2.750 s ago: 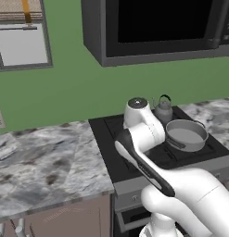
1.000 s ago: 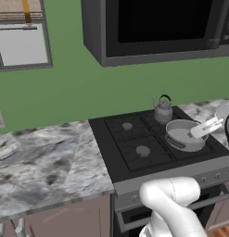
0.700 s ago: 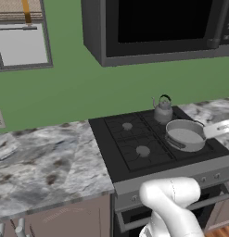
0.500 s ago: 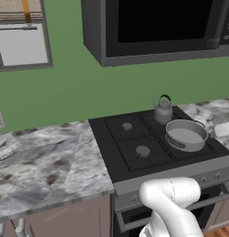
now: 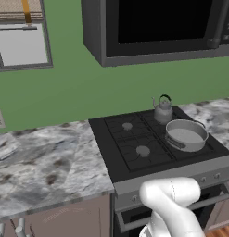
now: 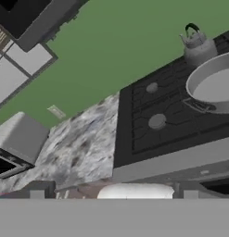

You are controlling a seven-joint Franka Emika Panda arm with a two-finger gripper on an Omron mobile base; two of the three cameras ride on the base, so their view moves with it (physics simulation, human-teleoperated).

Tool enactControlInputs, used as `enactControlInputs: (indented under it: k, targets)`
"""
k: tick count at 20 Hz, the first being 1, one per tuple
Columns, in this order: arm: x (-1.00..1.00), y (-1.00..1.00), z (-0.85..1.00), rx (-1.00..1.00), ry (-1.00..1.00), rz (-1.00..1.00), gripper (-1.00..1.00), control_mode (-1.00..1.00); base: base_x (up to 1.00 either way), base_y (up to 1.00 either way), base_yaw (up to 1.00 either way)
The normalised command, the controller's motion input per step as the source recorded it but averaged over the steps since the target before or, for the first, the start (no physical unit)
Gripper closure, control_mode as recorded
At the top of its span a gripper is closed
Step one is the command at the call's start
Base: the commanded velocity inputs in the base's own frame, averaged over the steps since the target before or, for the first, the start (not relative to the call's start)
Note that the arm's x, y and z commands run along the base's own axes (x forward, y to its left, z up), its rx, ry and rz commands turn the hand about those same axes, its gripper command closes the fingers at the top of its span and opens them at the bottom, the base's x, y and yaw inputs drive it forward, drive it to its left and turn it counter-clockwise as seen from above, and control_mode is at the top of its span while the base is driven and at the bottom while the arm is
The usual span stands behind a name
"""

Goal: Pick the kettle from the cabinet and place it on a stove burner. Then pick the pot from the counter and place it on another stove burner. Finally, turn both burners on.

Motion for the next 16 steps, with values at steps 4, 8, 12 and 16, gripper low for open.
enactControlInputs:
  k: [4,8,12,16]
  targets:
    - [-0.06,-0.31,0.00,0.29,0.07,0.00,-1.00,-1.00,0.00,0.00,0.00]
    - [0.00,-0.04,0.00,0.33,0.12,0.00,-1.00,-1.00,0.00,0.00,0.00]
    - [0.00,0.00,0.00,0.35,0.17,-0.02,-1.00,-1.00,0.00,0.00,0.00]
    - [-0.03,0.00,0.00,0.30,0.13,0.00,-1.00,-1.00,0.00,0.00,0.00]
